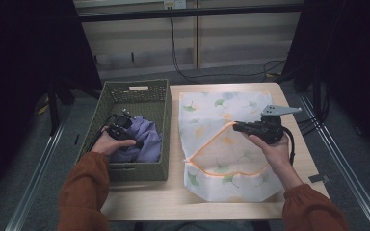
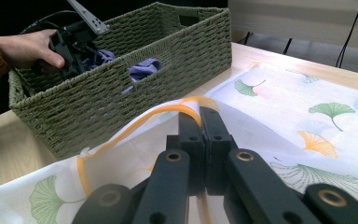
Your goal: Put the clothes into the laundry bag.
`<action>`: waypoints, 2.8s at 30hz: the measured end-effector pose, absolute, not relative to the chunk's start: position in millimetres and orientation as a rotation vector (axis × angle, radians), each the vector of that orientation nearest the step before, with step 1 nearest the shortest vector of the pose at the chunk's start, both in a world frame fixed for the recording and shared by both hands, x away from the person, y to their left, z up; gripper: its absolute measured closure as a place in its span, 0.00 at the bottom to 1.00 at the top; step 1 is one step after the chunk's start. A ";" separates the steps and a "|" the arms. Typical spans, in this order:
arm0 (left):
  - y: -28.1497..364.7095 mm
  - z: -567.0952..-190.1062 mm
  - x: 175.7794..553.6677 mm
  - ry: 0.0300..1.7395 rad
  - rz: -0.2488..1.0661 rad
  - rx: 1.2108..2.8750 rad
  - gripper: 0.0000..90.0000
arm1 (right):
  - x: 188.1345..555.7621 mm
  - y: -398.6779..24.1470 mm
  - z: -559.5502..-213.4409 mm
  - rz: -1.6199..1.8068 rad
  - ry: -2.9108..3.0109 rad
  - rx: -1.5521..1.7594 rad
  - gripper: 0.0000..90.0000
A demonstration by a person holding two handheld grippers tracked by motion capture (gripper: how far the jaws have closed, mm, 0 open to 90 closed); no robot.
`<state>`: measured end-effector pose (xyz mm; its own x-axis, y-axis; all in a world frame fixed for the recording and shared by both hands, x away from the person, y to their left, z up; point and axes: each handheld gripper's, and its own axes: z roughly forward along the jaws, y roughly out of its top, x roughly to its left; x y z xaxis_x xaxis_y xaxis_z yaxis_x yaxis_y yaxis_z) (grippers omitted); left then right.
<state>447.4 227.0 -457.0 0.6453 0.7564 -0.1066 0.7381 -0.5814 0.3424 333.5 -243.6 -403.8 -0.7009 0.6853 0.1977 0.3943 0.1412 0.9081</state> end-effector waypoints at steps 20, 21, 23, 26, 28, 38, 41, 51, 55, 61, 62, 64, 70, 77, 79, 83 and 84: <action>216.0 -477.0 442.5 1.074 0.167 2.679 0.02 | 334.4 -242.7 -405.2 1.582 2.173 1.052 0.99; 216.2 -478.6 441.9 1.084 0.172 2.652 0.01 | 334.3 -242.6 -405.3 1.581 2.174 1.051 0.99; 218.3 -478.1 442.2 1.068 0.167 2.667 0.00 | 334.2 -242.5 -405.3 1.578 2.176 1.051 0.99; 216.4 -474.4 443.4 1.084 0.193 2.696 0.11 | 334.2 -242.6 -405.4 1.578 2.179 1.050 0.99; 216.3 -469.3 444.9 1.135 0.194 2.700 0.19 | 334.1 -242.1 -405.4 1.577 2.181 1.050 0.99; 217.7 -462.7 443.6 1.161 0.208 2.680 0.63 | 333.3 -238.3 -405.2 1.564 2.199 1.034 0.99; 217.2 -461.7 443.6 1.151 0.231 2.698 0.68 | 333.2 -238.6 -405.1 1.560 2.199 1.037 0.99; 219.4 -452.8 443.2 1.167 0.262 2.651 0.84 | 334.3 -240.3 -405.6 1.562 2.195 1.043 0.99; 221.6 -449.6 442.4 1.193 0.261 2.593 0.85 | 334.2 -239.6 -405.8 1.561 2.195 1.047 0.99; 228.8 -439.7 441.2 1.193 0.315 2.506 0.85 | 333.8 -239.5 -405.3 1.563 2.194 1.047 0.99; 230.1 -438.0 440.8 1.194 0.309 2.488 0.85 | 333.8 -239.8 -405.2 1.561 2.193 1.045 0.99; 232.3 -433.7 440.1 1.187 0.327 2.473 0.85 | 333.7 -240.3 -405.0 1.563 2.186 1.051 0.99; 241.6 -418.5 437.3 1.181 0.334 2.360 0.85 | 333.8 -240.4 -405.2 1.564 2.186 1.053 0.99; 250.2 -410.6 430.3 1.193 0.359 2.229 0.85 | 333.6 -241.2 -404.9 1.566 2.180 1.056 0.99; 251.8 -409.0 428.4 1.204 0.356 2.196 0.85 | 333.8 -241.3 -405.0 1.564 2.181 1.055 0.99; 256.8 -405.1 424.5 1.198 0.379 2.142 0.84 | 333.7 -241.1 -405.0 1.563 2.180 1.057 0.99; 257.0 -404.5 422.9 1.204 0.389 2.127 0.84 | 333.7 -241.1 -405.0 1.563 2.179 1.057 0.99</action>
<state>422.9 257.0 -404.5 0.5331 0.8439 -0.0597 0.6498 -0.3632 0.6677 333.7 -241.1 -405.0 -0.7023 0.6839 0.1977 0.4065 0.1572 0.9000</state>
